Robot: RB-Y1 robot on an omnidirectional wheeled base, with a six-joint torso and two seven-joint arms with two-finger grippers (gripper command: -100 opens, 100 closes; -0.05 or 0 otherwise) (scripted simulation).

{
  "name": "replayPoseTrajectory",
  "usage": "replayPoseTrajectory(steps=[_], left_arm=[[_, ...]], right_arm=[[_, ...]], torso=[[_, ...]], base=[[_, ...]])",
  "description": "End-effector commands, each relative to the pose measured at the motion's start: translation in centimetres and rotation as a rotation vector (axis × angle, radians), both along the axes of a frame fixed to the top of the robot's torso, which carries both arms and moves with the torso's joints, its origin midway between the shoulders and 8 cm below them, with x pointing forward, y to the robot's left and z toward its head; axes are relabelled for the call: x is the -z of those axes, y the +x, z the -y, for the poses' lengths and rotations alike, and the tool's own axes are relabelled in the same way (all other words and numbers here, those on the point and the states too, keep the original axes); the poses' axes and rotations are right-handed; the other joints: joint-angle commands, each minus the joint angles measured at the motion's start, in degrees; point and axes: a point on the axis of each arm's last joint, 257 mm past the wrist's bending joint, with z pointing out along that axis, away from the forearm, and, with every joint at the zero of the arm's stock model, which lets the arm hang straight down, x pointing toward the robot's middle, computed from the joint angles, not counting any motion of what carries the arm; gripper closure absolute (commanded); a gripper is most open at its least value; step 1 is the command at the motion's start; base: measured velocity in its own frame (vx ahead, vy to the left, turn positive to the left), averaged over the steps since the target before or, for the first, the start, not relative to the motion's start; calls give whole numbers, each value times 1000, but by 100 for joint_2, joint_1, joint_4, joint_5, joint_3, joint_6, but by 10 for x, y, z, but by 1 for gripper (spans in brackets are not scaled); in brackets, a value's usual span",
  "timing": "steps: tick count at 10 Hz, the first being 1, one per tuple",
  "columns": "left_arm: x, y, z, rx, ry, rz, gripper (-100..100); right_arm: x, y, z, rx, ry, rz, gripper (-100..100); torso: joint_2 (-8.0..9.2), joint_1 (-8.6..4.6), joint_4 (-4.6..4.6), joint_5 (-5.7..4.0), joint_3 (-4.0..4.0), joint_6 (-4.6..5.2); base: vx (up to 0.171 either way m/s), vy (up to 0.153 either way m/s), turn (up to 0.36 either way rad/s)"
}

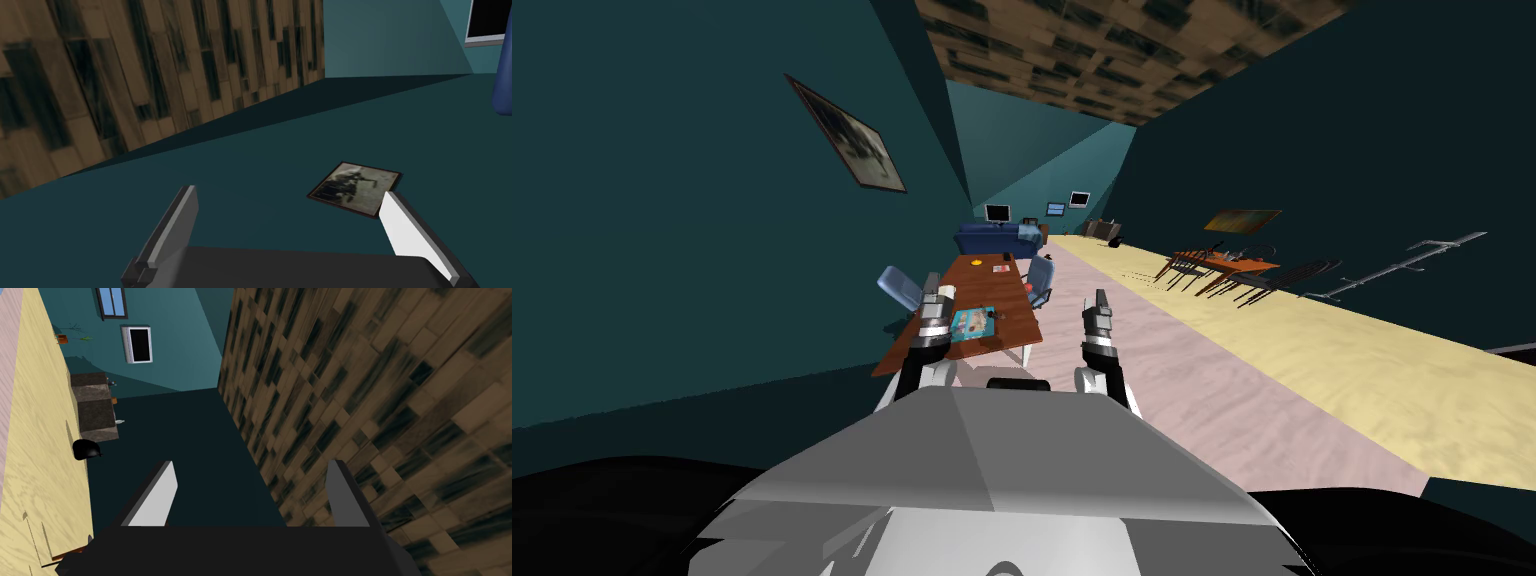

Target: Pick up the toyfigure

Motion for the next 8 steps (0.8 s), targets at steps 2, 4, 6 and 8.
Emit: replayPoseTrajectory(steps=[2, 4, 6, 8], left_arm=[[12, 6, -2, 17, 44, -50, -100], [30, 13, -8, 27, 74, -119, -100], [52, 23, -19, 30, 99, -207, -100], [78, 32, -35, 26, 119, -303, -100]], right_arm=[[0, 0, 0, 0, 0, 0, 0], [0, 0, 0, 0, 0, 0, 0], [0, 0, 0, 0, 0, 0, 0], [0, 0, 0, 0, 0, 0, 0]], torso=[[10, -14, 2, -2, 5, 0], [34, -47, 7, -10, 19, -1], [42, -73, 9, -16, 24, 0], [56, -73, 12, -16, 32, 0]], base=[[-51, -74, 46], [-111, -153, 91], [-120, -196, 94], [-157, -207, 110]])
